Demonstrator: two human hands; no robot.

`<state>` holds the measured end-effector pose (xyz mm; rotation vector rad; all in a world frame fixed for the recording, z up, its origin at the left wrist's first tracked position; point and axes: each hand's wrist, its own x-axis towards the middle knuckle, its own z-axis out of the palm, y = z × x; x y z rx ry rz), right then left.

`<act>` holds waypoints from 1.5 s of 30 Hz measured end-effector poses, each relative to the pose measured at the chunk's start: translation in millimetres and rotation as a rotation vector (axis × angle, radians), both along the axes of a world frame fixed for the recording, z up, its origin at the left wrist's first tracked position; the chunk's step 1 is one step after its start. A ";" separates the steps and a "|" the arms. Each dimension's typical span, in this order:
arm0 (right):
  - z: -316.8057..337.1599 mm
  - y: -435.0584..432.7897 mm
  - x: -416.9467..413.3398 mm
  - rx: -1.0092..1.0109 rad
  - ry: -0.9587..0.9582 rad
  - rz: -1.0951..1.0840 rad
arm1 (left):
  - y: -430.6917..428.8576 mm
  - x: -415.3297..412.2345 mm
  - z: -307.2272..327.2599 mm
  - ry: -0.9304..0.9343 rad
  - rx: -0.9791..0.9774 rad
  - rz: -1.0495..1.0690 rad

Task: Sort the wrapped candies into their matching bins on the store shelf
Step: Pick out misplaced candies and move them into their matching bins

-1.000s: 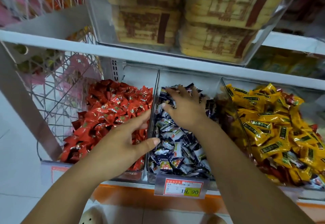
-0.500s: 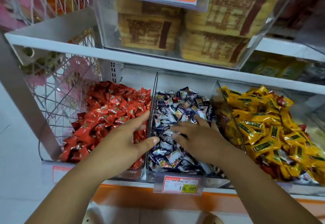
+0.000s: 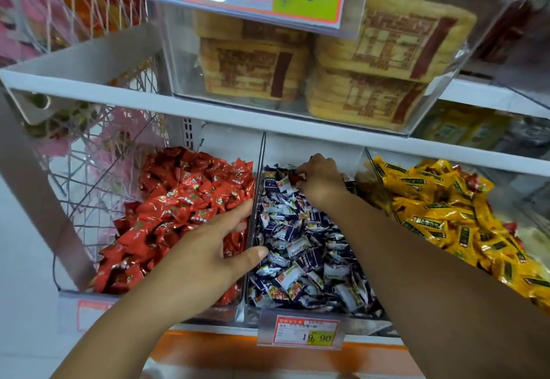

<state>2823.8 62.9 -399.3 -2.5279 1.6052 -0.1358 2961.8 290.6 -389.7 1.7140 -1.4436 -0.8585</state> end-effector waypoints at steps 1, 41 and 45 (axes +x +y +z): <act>-4.1 -1.4 -0.4 -0.009 -0.014 0.003 | -0.5 0.3 -0.6 0.005 -0.001 0.001; 17.5 104.8 -23.8 0.278 -0.033 0.204 | 2.4 -6.3 10.5 0.046 0.021 0.003; 15.1 50.4 -33.5 -0.036 -0.135 -0.025 | 3.9 -9.4 14.2 0.032 0.029 0.012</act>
